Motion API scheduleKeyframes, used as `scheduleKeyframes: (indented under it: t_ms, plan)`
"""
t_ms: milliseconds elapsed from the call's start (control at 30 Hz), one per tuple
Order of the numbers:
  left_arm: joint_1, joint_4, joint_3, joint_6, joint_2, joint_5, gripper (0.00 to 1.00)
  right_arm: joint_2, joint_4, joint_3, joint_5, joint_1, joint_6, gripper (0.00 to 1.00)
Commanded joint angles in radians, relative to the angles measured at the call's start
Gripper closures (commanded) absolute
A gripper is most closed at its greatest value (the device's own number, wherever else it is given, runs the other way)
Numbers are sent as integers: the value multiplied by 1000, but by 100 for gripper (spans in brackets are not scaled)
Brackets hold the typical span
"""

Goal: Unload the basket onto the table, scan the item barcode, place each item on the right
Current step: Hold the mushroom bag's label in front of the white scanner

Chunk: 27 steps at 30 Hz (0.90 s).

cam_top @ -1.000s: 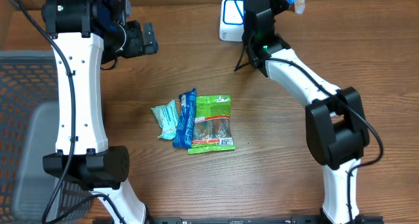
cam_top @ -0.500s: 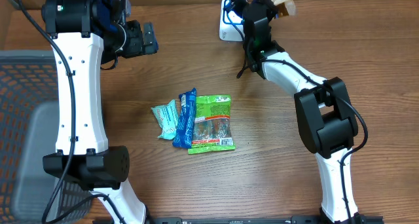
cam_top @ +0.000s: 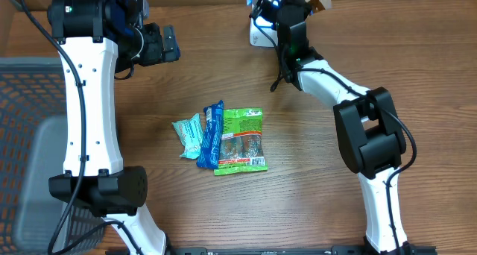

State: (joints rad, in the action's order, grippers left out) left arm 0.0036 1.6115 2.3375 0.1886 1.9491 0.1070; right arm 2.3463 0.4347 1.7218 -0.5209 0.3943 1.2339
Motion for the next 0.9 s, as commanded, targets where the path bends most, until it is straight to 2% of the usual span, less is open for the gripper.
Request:
scheduleKeyframes:
  t_ms: [0,867]
  plan:
    - [-4,0,21,14,0,-7,0,37,9,18,15,-7,99,96]
    - [-4,0,21,14,0,-7,0,37,179,19,55,-37,102,96]
